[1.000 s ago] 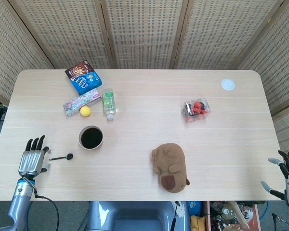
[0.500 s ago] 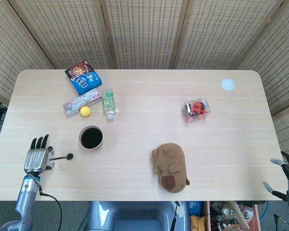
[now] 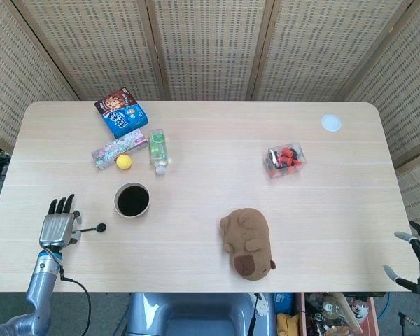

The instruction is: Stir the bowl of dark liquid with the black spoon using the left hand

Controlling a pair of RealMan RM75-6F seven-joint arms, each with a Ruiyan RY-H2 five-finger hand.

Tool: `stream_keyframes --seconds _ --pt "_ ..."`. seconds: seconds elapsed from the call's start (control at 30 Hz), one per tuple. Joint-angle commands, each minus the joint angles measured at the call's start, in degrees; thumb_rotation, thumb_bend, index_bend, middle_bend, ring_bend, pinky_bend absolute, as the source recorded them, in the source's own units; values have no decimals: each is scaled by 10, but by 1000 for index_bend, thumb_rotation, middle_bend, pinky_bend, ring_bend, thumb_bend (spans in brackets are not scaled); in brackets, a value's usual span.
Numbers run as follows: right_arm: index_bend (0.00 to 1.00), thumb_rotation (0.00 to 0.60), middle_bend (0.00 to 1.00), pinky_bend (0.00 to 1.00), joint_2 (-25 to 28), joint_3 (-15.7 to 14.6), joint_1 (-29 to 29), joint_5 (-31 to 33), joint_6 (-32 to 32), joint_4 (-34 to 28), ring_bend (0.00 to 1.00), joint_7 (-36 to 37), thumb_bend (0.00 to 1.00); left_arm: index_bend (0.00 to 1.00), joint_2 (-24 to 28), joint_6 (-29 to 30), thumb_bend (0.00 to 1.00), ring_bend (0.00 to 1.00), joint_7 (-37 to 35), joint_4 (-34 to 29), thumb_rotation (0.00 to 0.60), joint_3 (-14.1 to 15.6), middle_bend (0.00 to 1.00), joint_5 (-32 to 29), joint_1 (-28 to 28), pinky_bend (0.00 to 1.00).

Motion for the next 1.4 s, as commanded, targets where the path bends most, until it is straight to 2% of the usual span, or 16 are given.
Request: stream_keyframes --seconds 0.03,1.4 --pt "328 600 207 212 0 0 0 1 -1 0 92 0 300 493 0 -2 348 0 0 -3 600 1 9 -1 0 0" --pt "328 600 206 212 -3 0 -9 9 -7 7 92 4 299 530 -13 -24 386 0 20 -1 600 -2 9 -28 -12 0"
